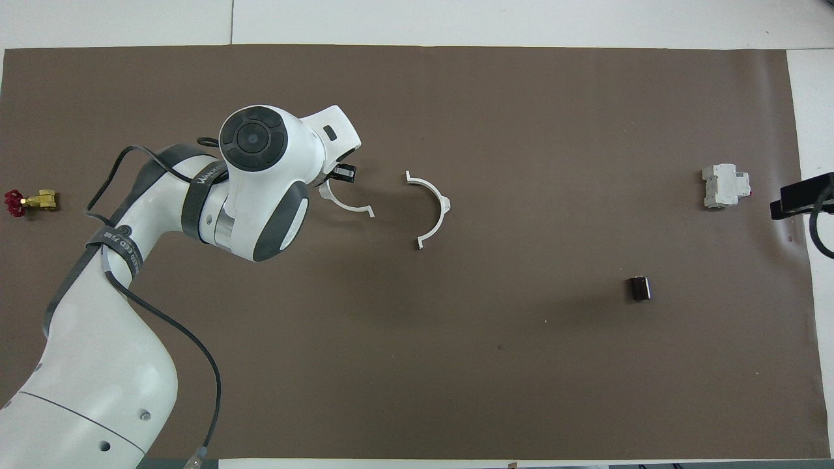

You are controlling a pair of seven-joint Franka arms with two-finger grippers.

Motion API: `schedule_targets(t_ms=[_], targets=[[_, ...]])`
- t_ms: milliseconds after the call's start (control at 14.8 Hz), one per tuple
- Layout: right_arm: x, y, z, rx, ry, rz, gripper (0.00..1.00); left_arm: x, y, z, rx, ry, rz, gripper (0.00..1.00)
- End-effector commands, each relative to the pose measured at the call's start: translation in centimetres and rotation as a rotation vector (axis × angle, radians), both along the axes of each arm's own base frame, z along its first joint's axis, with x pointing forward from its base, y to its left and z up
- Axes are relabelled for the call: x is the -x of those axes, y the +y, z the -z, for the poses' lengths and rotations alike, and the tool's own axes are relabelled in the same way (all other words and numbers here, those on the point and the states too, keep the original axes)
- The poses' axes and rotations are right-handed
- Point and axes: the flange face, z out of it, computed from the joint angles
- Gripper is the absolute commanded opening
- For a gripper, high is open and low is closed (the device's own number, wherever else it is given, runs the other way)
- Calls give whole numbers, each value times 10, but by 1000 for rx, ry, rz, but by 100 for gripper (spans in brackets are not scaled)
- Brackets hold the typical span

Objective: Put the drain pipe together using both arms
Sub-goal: 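Lower the left gripper's clamp half onto the center half, closing the ring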

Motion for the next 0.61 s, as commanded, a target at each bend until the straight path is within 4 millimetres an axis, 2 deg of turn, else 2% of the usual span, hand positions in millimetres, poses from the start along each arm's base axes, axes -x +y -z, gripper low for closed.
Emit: schedule_targets(t_ms=[0, 68, 542], targets=[[-4, -2, -1, -8, -16, -26, 100, 2, -21, 7, -14, -14, 19, 0], [-4, -1, -1, -9, -17, -26, 100, 9, -35, 6, -8, -20, 43, 0], [-4, -3, 0, -11, -17, -21, 100, 16, -47, 12, -19, -17, 107, 0]])
